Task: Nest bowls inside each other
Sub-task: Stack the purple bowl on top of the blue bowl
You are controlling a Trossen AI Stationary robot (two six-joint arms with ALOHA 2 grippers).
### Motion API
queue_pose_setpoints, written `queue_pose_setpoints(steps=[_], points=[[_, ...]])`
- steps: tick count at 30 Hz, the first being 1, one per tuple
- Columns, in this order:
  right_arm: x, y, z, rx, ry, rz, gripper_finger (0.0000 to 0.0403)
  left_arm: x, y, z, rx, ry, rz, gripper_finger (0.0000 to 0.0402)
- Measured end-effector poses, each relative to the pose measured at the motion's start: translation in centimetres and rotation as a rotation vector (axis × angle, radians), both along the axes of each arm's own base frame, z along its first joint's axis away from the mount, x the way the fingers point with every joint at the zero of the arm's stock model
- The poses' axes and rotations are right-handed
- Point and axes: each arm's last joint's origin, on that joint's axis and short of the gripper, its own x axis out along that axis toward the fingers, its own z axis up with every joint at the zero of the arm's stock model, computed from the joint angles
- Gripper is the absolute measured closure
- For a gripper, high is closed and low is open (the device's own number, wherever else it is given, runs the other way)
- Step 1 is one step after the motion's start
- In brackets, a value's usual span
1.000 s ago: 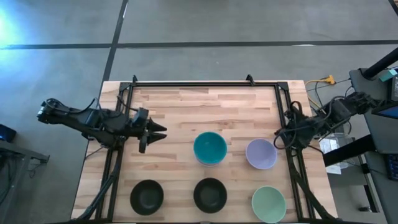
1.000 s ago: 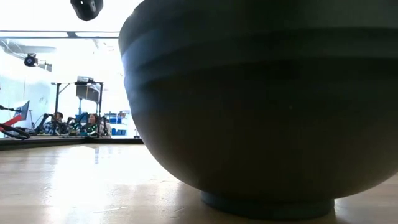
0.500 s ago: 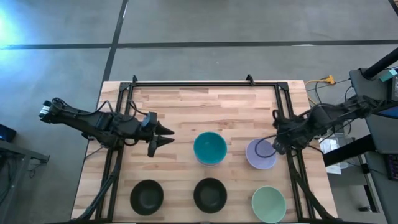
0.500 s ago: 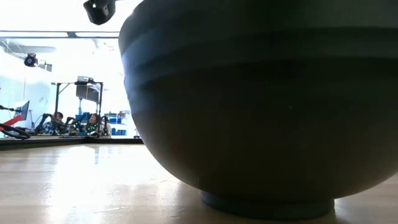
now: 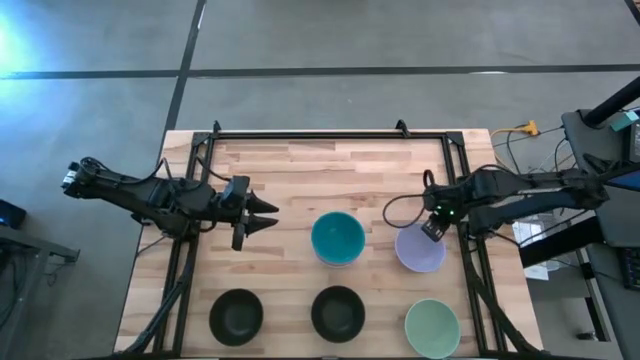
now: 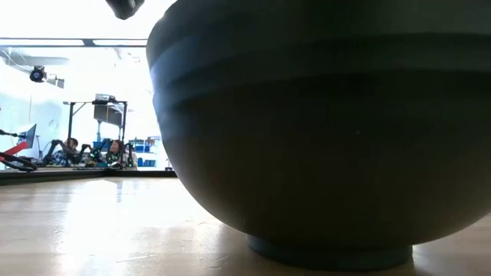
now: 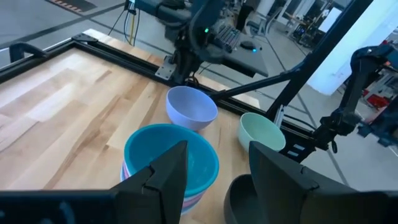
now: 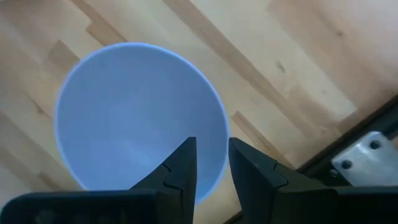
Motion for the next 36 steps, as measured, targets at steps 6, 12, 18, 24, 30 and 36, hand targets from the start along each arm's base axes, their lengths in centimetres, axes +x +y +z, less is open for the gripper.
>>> queue_pose_setpoints(steps=[6, 12, 18, 24, 30, 36], points=[[0.7, -0.5, -2.0, 0.034, 0.077, 0.0, 0.0314, -0.1, 0.0, 0.0, -0.002, -0.003, -0.002, 0.0247], [1.7, -0.6, -2.9, 0.034, 0.143, 0.039, 0.0314, -0.2, 0.0, 0.1, -0.004, -0.006, -0.004, 0.0247], [2.8, -0.6, -4.2, 0.05, 0.226, 0.082, 0.0314, -0.2, 0.0, 0.0, -0.003, -0.004, -0.004, 0.0247], [3.8, -0.6, -5.7, 0.056, 0.292, 0.125, 0.0314, -0.1, 0.0, -0.1, -0.001, 0.001, -0.004, 0.0247], [4.9, -0.6, -6.7, 0.088, 0.289, 0.16, 0.0315, -0.1, 0.0, -0.2, -0.001, 0.002, -0.004, 0.0247], [5.2, -0.5, -7.1, 0.113, 0.297, 0.188, 0.0355, -0.2, 0.0, -0.2, 0.0, 0.007, -0.004, 0.0247]])
